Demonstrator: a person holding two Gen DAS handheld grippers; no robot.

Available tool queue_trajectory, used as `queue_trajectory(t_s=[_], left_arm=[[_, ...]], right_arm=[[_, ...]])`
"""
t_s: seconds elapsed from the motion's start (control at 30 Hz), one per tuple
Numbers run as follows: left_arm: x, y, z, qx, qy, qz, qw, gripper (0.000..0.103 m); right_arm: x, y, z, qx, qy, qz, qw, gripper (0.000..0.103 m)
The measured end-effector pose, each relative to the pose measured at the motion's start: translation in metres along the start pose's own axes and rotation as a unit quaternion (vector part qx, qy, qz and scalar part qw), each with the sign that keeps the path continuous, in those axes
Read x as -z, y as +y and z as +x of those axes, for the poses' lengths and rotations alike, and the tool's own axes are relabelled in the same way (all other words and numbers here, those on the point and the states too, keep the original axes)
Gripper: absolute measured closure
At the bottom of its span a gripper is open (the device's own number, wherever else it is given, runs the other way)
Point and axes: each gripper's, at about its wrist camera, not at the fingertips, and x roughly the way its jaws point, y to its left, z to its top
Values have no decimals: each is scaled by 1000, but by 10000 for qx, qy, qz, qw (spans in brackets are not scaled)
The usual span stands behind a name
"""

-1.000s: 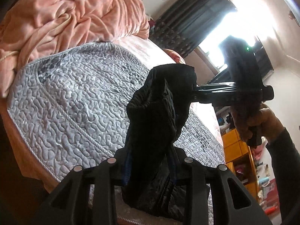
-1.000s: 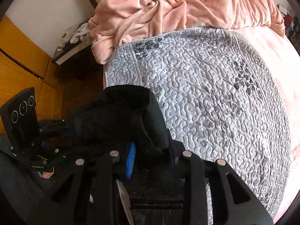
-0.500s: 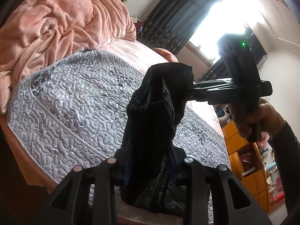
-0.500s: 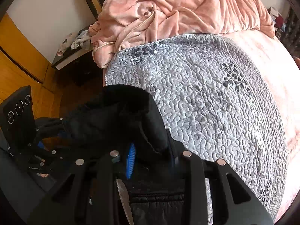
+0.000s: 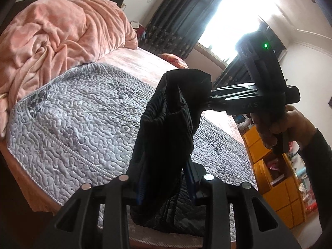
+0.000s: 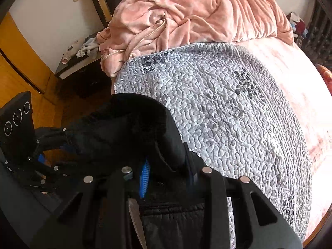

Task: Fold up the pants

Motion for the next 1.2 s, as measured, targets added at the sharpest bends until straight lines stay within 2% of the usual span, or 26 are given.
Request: queue_trajectory(t_s=[0.3,0.63,1.2], left_arm=[[6,-37,-5,98,25,434,9990,71],[25,-86,-2,256,154,917,9953,71],[59,-143,18,468,512,1511,9861,71]], right_arm=[[32,5,-30,285,-149,18,9995,75],[82,7,-62,617,-310,127,9975,75],[154,-8,-78,799,-528,577,9937,75]])
